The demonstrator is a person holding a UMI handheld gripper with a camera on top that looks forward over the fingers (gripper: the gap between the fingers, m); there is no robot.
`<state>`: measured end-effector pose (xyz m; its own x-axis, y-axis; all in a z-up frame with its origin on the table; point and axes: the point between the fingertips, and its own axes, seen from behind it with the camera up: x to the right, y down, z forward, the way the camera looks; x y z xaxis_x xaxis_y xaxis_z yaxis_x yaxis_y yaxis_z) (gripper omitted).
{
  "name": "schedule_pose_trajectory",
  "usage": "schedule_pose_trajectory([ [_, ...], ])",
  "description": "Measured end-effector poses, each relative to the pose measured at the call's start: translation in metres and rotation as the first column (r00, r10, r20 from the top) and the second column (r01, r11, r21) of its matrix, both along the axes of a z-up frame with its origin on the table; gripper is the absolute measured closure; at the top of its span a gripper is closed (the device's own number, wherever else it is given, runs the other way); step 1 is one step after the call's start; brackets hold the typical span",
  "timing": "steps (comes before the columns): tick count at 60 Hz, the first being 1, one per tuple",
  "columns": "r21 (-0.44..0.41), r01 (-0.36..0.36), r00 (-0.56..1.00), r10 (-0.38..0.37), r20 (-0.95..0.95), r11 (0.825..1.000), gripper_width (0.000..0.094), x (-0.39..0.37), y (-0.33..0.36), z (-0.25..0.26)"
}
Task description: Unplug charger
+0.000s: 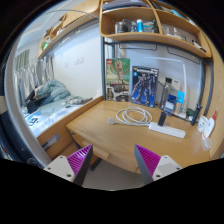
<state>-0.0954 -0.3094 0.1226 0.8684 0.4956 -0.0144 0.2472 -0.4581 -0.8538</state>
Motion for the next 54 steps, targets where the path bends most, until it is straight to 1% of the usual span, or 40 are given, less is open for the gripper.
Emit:
schedule_pose_trajectory([
  [5,-0.023,0.041,0.999,-0.041,0.007,0.999,0.0109,0.021,0.018,-0.016],
  [9,-0.051,0.098,0.995,-0.098,0.007,0.994,0.012,0.045,0.04,-0.032],
  [10,-0.061,0.118,0.993,-0.118,0.011,0.991,0.0124,0.048,0.039,-0.032],
  [15,-0.079,0.192,0.981,-0.191,0.021,0.978,0.0136,0.082,0.081,-0.052],
  [23,-0.102,0.278,0.96,-0.275,0.046,0.955,0.0156,0.118,0.136,-0.072],
  [28,-0.098,0.313,0.95,-0.311,0.032,0.945,0.0156,0.128,0.175,-0.079],
  [36,-0.108,0.351,0.936,-0.352,0.006,0.93,0.019,0.131,0.232,-0.091],
  [42,-0.073,0.365,0.929,-0.368,-0.03,0.928,0.0245,0.128,0.272,-0.09],
  [46,-0.058,0.372,0.927,-0.374,-0.035,0.927,0.0255,0.126,0.292,-0.092],
  [51,0.006,0.398,0.917,-0.398,-0.031,0.917,0.0278,0.128,0.318,-0.086],
  [53,0.01,0.412,0.911,-0.411,-0.04,0.911,0.0281,0.128,0.325,-0.086],
  [54,0.005,0.419,0.907,-0.418,-0.043,0.908,0.0348,0.127,0.328,-0.087],
])
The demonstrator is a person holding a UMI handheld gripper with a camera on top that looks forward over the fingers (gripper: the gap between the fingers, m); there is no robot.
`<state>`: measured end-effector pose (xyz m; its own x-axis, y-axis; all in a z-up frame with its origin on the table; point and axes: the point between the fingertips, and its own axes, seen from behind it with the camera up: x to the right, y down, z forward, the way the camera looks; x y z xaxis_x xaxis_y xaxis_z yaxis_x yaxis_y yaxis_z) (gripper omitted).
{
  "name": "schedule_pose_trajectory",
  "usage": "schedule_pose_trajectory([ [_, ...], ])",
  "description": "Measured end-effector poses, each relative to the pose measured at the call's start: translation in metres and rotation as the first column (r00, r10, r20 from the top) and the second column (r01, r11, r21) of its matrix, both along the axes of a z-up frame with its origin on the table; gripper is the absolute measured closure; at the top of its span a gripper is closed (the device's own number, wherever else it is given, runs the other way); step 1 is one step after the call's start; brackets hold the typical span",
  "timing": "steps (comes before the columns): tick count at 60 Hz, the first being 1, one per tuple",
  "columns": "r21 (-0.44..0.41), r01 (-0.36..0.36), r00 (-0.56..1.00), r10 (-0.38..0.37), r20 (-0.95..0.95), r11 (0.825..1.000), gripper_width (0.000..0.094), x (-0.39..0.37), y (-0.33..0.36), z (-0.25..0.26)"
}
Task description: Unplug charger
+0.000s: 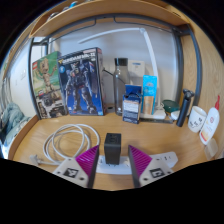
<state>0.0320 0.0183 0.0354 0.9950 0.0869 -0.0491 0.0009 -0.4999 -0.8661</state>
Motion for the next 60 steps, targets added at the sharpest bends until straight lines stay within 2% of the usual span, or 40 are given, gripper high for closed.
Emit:
schedule_pose_trajectory([
  [4,-0.039,0.039,0.999,-0.04,-0.002,0.998,0.0618,0.002,0.007,-0.009],
  [5,-0.035,0.034,0.999,-0.034,-0.008,0.999,0.064,-0.001,0.009,-0.008],
  [6,-0.036,0.037,0.999,-0.037,-0.006,0.999,0.0716,-0.001,0.01,-0.008],
  [10,-0.034,0.047,0.998,-0.045,0.037,0.998,0.0759,0.002,0.01,-0.009],
  [18,-0.065,0.086,0.996,-0.085,0.025,0.994,0.0794,0.003,0.01,-0.011],
  [26,-0.148,0.104,0.994,-0.11,-0.029,0.983,0.0839,0.004,0.009,-0.011],
  [28,-0.109,0.132,0.987,-0.14,-0.077,0.985,0.0839,0.007,0.016,0.011],
  [30,-0.011,0.163,0.983,-0.163,-0.083,0.987,0.0843,0.02,0.031,0.056],
  [33,0.13,0.203,0.978,-0.194,-0.082,0.971,0.0844,0.039,0.053,0.134],
  [35,0.202,0.199,0.978,-0.182,-0.099,0.959,0.0844,0.042,0.062,0.177],
  [40,0.257,0.22,0.975,-0.209,-0.071,0.941,0.0846,0.071,0.068,0.234],
  [46,0.248,0.262,0.965,-0.256,-0.057,0.933,0.0845,0.11,0.053,0.25],
  [50,0.206,0.284,0.955,-0.295,0.026,0.937,0.0844,0.144,0.042,0.243],
  [52,0.171,0.295,0.95,-0.307,0.049,0.94,0.0845,0.159,0.033,0.231],
  [55,0.123,0.334,0.938,-0.342,0.048,0.934,0.0845,0.181,0.02,0.212],
  [60,-0.011,0.364,0.929,-0.362,0.076,0.931,0.0844,0.213,-0.001,0.171],
])
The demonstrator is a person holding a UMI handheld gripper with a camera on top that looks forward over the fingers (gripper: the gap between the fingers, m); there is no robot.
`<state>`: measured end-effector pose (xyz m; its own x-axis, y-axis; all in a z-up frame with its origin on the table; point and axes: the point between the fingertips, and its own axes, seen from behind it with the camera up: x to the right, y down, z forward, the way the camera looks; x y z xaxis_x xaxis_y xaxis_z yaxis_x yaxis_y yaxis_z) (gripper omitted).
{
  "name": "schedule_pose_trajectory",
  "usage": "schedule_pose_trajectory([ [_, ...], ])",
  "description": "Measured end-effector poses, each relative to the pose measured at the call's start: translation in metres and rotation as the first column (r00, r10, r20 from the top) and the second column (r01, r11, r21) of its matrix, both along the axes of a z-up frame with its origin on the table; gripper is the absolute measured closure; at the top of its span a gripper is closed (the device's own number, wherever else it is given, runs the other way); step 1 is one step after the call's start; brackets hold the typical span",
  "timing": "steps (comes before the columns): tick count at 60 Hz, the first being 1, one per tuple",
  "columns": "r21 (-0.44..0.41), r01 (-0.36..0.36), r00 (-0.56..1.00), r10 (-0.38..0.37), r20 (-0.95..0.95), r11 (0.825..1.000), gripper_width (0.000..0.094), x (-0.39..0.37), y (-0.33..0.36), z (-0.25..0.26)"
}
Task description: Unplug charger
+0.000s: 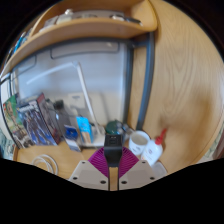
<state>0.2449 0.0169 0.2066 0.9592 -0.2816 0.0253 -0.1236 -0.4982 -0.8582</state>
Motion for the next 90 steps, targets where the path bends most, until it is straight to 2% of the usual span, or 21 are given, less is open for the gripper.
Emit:
schedule_pose_trajectory([
  [6,-0.138,0.011,1.0,-0.012,-0.005,0.99,0.0844,0.029,-0.024,-0.044],
  [10,-0.233,0.0,1.0,-0.005,-0.019,0.972,0.0837,0.042,-0.037,-0.076],
  [13,-0.273,-0.012,0.999,0.001,-0.041,0.962,0.0838,0.048,-0.044,-0.095],
  [18,-0.358,-0.058,0.996,0.03,-0.084,0.932,0.0837,0.048,-0.056,-0.128],
  [22,-0.429,-0.096,0.992,0.052,-0.113,0.898,0.0836,0.047,-0.066,-0.154],
  [27,-0.468,-0.134,0.987,0.073,-0.146,0.874,0.0837,0.045,-0.068,-0.179],
  [34,-0.52,-0.152,0.986,0.091,-0.142,0.84,0.083,0.049,-0.071,-0.205],
  [41,-0.531,-0.184,0.979,0.104,-0.177,0.827,0.0794,0.047,-0.07,-0.219],
  [48,-0.518,-0.183,0.977,0.094,-0.193,0.835,0.0735,0.05,-0.062,-0.219],
  [54,-0.516,-0.155,0.982,0.075,-0.173,0.842,0.069,0.058,-0.058,-0.221],
  [56,-0.509,-0.145,0.984,0.072,-0.16,0.849,0.0566,0.061,-0.056,-0.219],
  [61,-0.482,-0.131,0.988,0.075,-0.132,0.867,0.0392,0.066,-0.049,-0.211],
  [66,-0.439,-0.132,0.988,0.085,-0.126,0.889,0.0298,0.061,-0.043,-0.193],
  [71,-0.361,-0.125,0.99,0.09,-0.112,0.924,0.0225,0.054,-0.039,-0.159],
  [77,-0.222,-0.137,0.989,0.121,-0.084,0.966,0.0211,0.033,-0.037,-0.102],
  [80,-0.138,-0.155,0.987,0.149,-0.057,0.978,0.0203,0.021,-0.039,-0.071],
  [84,-0.035,-0.187,0.982,0.186,-0.027,0.982,0.0181,-0.003,-0.051,-0.029],
  [90,0.073,-0.246,0.969,0.248,-0.019,0.967,0.0116,-0.053,-0.081,0.017],
])
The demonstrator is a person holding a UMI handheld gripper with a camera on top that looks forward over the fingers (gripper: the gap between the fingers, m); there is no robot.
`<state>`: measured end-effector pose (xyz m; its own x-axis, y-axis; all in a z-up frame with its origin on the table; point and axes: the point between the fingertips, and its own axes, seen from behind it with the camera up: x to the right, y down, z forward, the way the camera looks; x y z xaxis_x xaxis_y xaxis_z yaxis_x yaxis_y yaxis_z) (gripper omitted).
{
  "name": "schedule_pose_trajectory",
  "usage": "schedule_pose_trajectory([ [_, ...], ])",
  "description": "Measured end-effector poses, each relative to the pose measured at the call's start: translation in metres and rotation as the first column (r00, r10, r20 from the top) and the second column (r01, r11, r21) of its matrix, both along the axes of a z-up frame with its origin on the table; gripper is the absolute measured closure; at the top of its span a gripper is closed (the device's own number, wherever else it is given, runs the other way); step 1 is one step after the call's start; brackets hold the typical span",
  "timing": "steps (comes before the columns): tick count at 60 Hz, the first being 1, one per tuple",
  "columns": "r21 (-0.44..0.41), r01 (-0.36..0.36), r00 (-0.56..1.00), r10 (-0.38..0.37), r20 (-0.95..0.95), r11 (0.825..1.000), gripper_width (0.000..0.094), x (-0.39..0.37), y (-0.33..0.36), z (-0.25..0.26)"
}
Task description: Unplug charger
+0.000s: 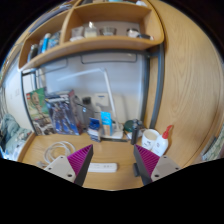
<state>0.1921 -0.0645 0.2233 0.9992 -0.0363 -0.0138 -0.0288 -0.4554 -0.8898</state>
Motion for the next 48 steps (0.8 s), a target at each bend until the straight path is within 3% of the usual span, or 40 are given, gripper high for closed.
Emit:
schedule_pose_trajectory([
  [8,0.084,-0.08,0.996,0.082,-0.022,0.993,0.0105,-0.066,-0.048,0.028],
  [18,0.037,-0.162,0.985,0.164,-0.059,0.986,0.0102,-0.137,-0.106,0.013],
  [25,0.057,-0.203,0.977,0.206,-0.054,0.978,0.0098,-0.171,-0.133,0.012],
  [48,-0.004,-0.232,0.971,0.232,-0.053,0.973,0.0094,-0.206,-0.17,-0.007],
])
